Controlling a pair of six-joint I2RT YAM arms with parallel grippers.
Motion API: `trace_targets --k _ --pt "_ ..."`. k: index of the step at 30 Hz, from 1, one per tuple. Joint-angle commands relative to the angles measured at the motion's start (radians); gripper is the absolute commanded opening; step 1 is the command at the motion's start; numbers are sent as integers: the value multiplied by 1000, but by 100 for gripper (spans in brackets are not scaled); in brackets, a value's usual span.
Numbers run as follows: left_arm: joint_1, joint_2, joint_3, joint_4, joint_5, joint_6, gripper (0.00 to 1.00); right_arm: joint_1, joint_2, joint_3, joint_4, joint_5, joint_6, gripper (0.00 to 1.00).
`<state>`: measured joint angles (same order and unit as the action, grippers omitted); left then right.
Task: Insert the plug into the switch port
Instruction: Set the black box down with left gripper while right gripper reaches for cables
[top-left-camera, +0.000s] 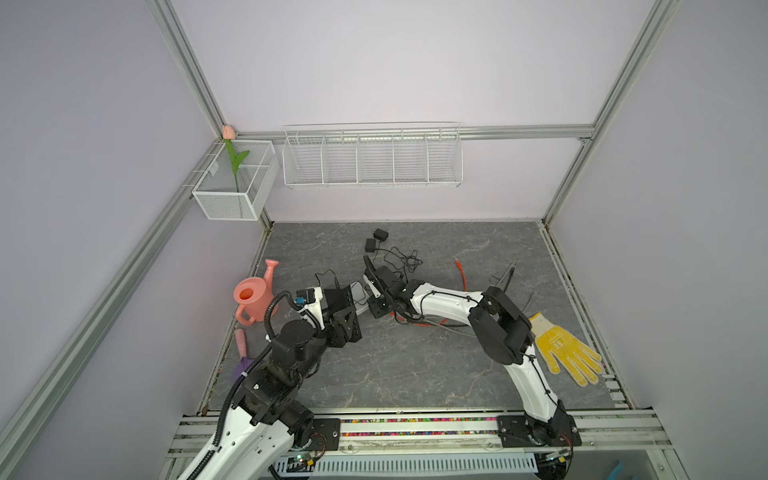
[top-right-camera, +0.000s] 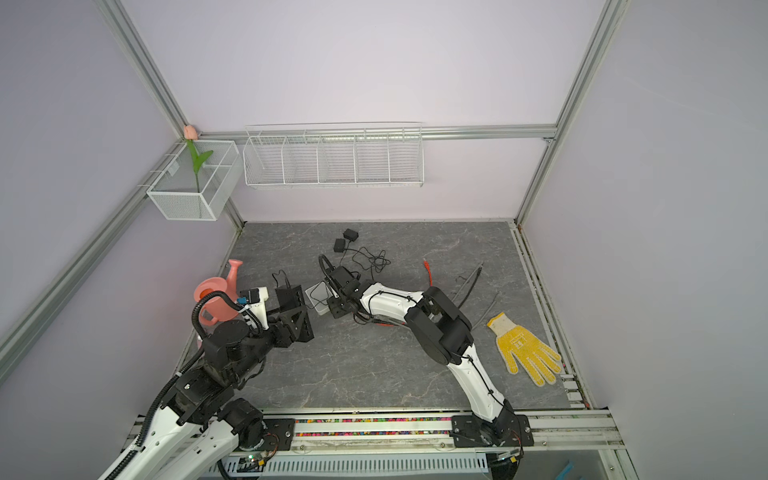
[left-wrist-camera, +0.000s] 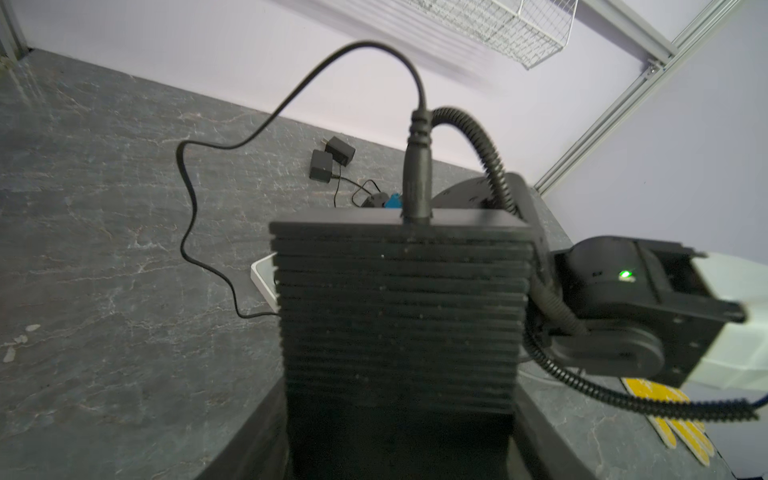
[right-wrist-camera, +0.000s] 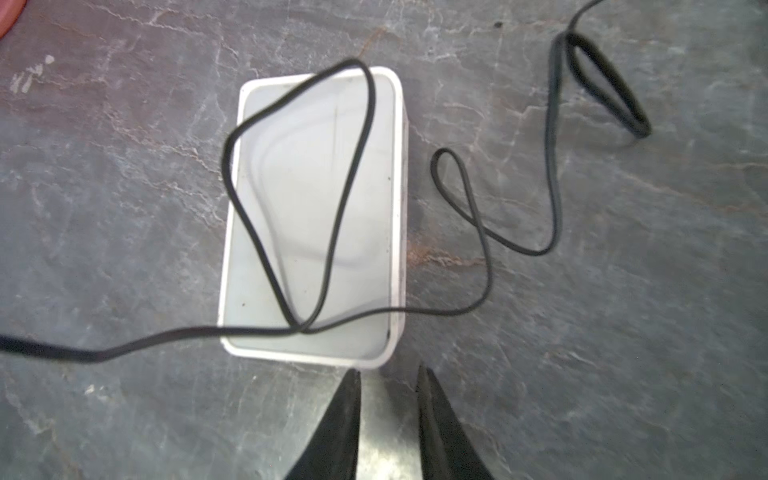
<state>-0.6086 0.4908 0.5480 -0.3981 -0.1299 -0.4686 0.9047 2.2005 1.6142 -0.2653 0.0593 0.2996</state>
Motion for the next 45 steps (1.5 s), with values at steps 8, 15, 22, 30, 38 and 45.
trace_targets --k 8,15,22,30,38,45 --pt "-13 311 -35 18 217 22 0 -31 -507 -377 -68 -14 -277 40" --pt "-77 524 -34 83 181 4 0 -51 -613 -492 -123 30 -410 42" --pt "-79 652 16 29 129 -43 4 -176 -550 -458 -211 -180 -370 45" --pt "-85 741 41 7 137 -72 48 -185 -524 -470 -242 -142 -401 46" --pt "-85 669 36 -13 91 -120 100 -184 -458 -465 -273 -102 -447 46" --pt "-85 512 43 -25 98 -128 100 -184 -392 -416 -293 -89 -460 44"
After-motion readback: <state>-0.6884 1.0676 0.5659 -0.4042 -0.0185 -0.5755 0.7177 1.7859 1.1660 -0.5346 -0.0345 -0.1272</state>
